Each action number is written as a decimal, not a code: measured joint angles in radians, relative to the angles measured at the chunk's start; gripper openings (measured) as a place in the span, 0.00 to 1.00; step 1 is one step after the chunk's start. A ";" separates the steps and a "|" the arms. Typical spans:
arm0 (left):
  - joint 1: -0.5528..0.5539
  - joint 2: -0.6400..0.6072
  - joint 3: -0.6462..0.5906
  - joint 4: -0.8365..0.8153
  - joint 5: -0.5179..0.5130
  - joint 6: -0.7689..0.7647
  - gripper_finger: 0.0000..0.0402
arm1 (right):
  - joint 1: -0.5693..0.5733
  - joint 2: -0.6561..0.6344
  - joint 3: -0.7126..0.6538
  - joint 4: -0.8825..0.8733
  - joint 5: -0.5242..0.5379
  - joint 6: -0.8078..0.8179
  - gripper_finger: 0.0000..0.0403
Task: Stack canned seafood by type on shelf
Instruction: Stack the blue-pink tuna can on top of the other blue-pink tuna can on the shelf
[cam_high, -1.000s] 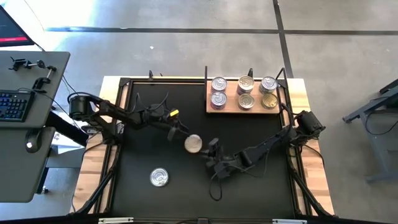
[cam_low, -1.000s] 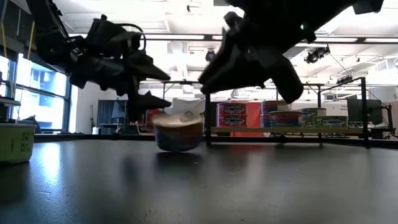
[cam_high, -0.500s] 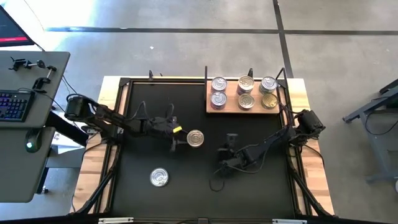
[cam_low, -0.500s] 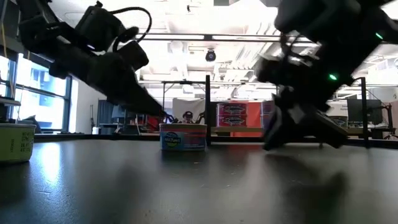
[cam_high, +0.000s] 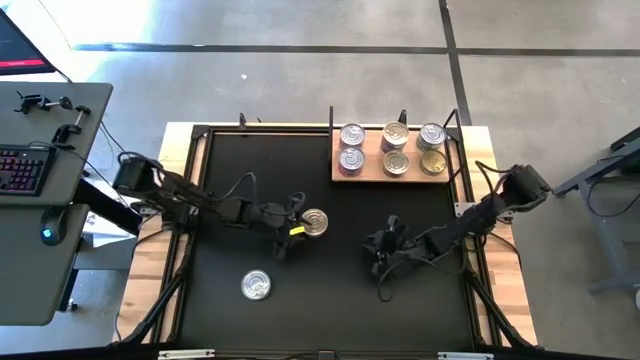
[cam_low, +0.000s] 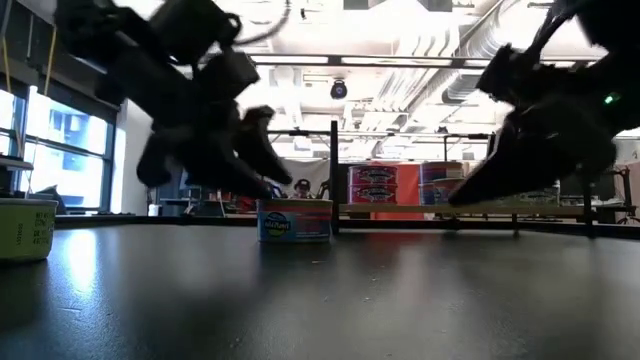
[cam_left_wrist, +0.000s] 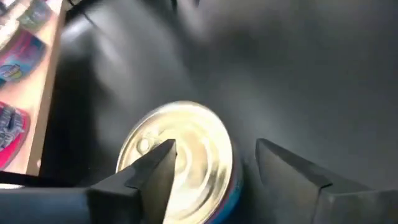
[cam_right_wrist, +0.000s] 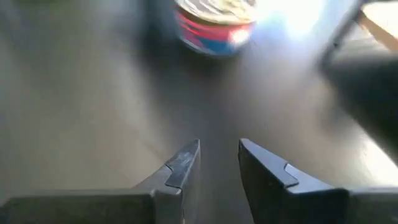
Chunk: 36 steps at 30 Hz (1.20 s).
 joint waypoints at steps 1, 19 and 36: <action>0.005 0.018 0.019 -0.034 -0.002 0.021 0.51 | 0.009 0.000 0.002 0.023 -0.001 -0.033 0.25; 0.015 0.211 0.321 -0.262 0.057 -0.065 0.02 | 0.233 -0.225 0.260 -0.468 0.068 -0.117 0.25; 0.008 0.211 0.418 -0.247 0.078 -0.244 0.00 | 0.150 -0.026 -0.076 0.392 0.039 -0.461 0.54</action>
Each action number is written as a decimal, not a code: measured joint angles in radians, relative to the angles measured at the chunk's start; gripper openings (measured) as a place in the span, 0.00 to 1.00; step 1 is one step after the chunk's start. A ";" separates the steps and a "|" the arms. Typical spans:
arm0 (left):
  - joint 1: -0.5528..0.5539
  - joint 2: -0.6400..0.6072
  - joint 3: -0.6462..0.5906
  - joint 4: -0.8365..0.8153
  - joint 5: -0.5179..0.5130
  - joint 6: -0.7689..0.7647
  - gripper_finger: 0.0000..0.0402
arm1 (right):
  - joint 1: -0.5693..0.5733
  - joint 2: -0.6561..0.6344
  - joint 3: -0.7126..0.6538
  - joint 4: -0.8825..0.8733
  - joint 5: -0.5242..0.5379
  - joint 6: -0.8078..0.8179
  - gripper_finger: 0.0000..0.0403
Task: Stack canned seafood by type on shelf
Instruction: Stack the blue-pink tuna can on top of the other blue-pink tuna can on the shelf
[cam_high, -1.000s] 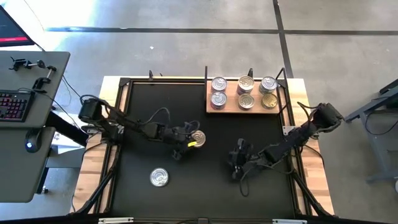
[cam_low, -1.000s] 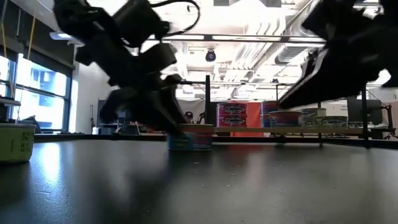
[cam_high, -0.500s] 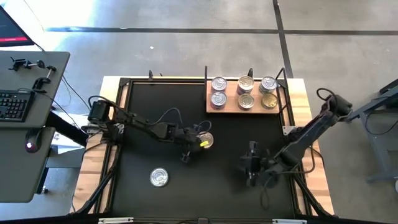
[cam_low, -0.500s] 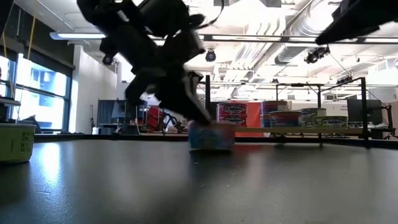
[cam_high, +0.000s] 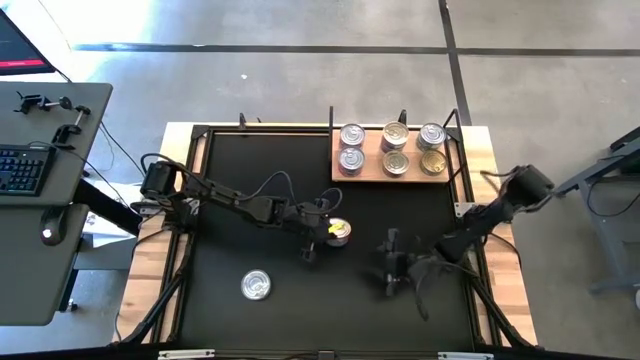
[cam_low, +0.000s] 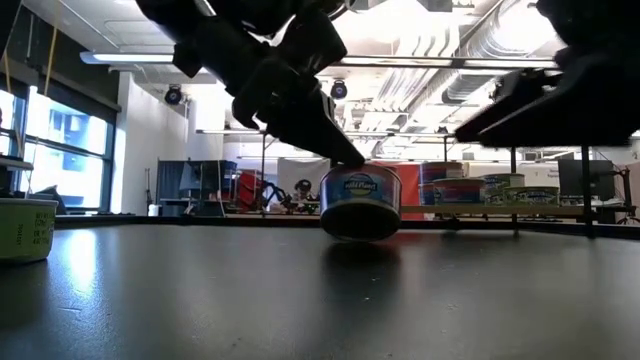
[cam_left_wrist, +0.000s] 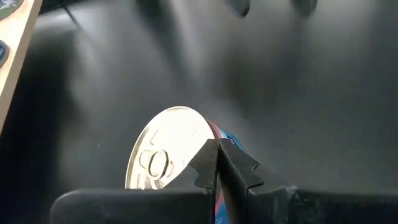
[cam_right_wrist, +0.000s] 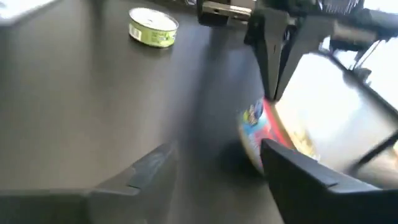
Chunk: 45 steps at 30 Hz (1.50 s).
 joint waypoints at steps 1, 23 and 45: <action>0.000 0.000 0.000 0.001 0.000 -0.010 0.00 | -0.018 0.028 0.001 0.042 -0.003 -0.069 0.57; 0.001 -0.002 0.001 0.061 -0.004 -0.063 0.00 | -0.259 0.240 0.231 -0.101 -0.038 -0.424 0.71; 0.010 -0.093 -0.051 -0.045 -0.323 -0.147 0.00 | -0.074 -0.098 0.335 -0.933 0.222 0.244 0.42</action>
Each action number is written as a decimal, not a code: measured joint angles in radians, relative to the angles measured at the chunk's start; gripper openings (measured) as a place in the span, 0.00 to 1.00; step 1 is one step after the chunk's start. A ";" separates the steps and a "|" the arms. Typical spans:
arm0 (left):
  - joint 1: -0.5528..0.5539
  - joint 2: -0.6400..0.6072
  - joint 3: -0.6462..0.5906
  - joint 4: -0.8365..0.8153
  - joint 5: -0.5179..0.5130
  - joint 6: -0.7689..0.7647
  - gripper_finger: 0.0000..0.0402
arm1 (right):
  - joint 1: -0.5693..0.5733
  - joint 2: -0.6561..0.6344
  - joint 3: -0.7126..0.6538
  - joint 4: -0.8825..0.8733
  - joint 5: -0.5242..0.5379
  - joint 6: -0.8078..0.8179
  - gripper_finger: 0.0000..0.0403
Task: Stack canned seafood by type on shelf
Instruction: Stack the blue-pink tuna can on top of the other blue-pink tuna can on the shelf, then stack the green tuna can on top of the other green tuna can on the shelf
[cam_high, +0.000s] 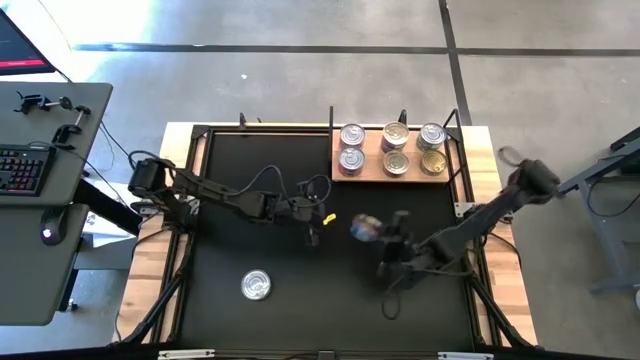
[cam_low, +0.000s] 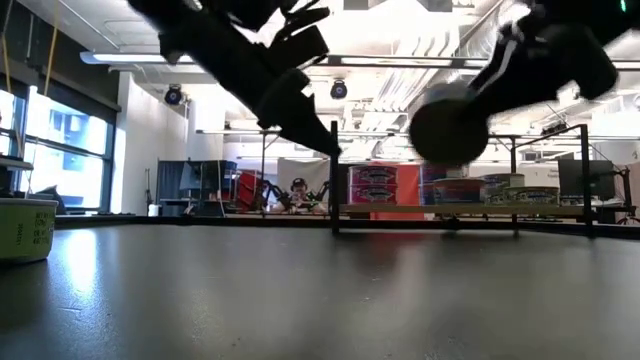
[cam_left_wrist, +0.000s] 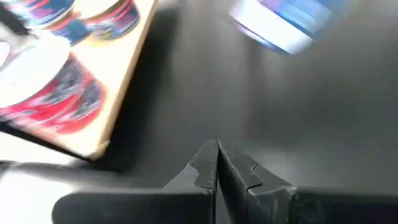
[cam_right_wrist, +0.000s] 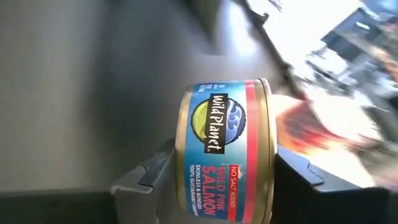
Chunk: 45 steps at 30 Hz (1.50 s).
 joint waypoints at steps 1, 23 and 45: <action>-0.003 0.008 -0.014 0.047 0.020 -0.017 0.00 | 0.000 -0.032 0.036 -0.143 0.024 0.041 0.42; -0.155 0.125 -0.084 0.500 0.090 0.058 0.00 | -0.599 -0.101 0.005 -0.348 0.039 -0.557 0.42; -0.155 0.125 -0.084 0.499 0.090 0.051 0.00 | -0.581 -0.117 -0.013 -0.378 -0.020 -0.531 0.74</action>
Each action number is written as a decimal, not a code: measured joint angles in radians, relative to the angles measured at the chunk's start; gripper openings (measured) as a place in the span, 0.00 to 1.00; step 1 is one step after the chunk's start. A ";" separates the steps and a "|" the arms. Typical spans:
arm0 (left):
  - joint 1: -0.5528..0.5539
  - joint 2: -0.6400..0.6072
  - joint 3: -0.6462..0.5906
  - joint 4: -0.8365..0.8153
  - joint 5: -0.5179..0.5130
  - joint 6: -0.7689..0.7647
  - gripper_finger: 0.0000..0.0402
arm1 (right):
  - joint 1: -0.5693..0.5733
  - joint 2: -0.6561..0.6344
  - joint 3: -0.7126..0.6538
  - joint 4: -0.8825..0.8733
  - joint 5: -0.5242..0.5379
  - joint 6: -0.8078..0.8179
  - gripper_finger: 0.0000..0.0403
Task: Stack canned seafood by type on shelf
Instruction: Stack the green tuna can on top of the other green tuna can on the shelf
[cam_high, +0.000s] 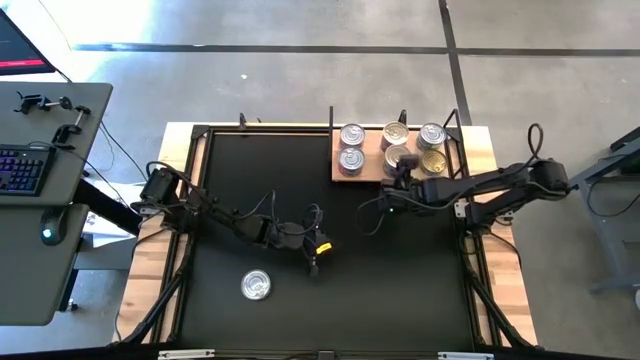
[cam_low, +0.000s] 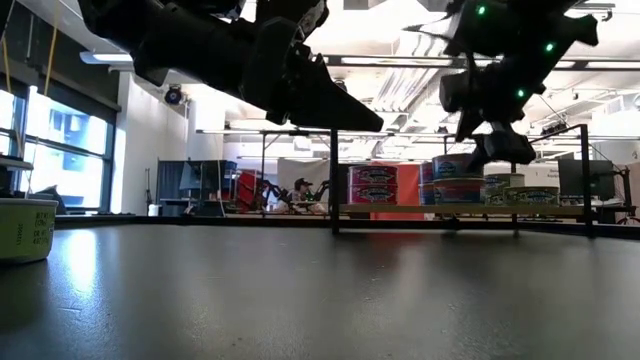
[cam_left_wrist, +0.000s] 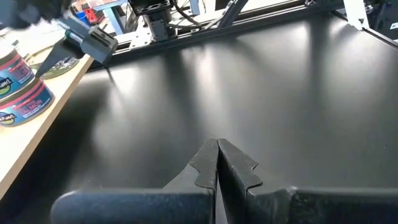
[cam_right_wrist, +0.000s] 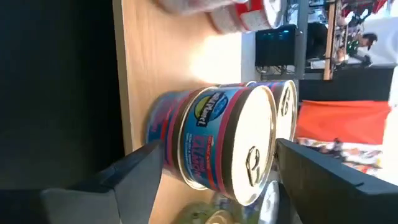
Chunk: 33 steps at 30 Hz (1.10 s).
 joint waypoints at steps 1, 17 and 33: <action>0.000 0.000 0.000 0.000 0.000 -0.002 0.00 | 0.011 -0.006 0.004 -0.004 -0.001 0.037 0.74; -0.028 -0.037 0.000 -0.035 0.045 0.052 0.00 | 0.387 0.065 -0.237 1.250 -0.519 0.474 0.74; -0.368 -0.490 0.008 -1.426 0.021 -1.007 0.00 | 0.489 0.468 -0.224 1.543 -0.151 0.560 0.74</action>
